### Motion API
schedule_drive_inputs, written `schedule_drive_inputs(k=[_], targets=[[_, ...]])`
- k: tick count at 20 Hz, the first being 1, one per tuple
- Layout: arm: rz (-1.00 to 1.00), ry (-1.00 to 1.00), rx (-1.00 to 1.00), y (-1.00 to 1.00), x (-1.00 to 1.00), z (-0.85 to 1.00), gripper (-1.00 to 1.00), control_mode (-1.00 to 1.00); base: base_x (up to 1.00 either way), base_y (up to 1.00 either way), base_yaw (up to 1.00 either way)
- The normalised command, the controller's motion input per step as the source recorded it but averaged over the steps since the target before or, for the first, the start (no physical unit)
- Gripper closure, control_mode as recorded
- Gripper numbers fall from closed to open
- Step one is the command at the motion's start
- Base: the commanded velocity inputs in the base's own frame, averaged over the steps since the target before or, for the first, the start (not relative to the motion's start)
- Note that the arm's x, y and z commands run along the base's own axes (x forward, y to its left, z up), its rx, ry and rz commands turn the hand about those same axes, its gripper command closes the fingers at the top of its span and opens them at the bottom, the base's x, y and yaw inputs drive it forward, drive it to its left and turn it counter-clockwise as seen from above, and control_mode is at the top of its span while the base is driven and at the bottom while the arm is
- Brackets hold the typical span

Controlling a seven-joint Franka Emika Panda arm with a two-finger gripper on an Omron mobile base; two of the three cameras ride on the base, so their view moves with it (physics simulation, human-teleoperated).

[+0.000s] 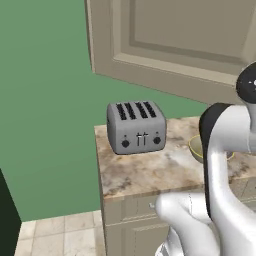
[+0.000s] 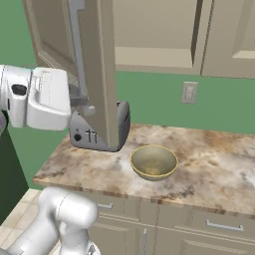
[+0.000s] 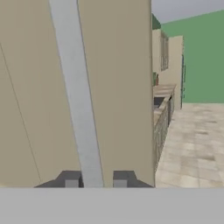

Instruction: Open the cabinet and setup a tea strainer by placing it in the bowl upright.

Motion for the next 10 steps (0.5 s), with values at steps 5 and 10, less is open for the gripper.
schedule_drive_inputs(k=[5,10], targets=[[0.00,0.00,0.00,0.60,-0.72,0.00,1.00,-1.00,0.00,0.00,0.00],[0.00,0.00,0.00,0.62,-0.64,0.00,1.00,-1.00,0.00,0.00,0.00]])
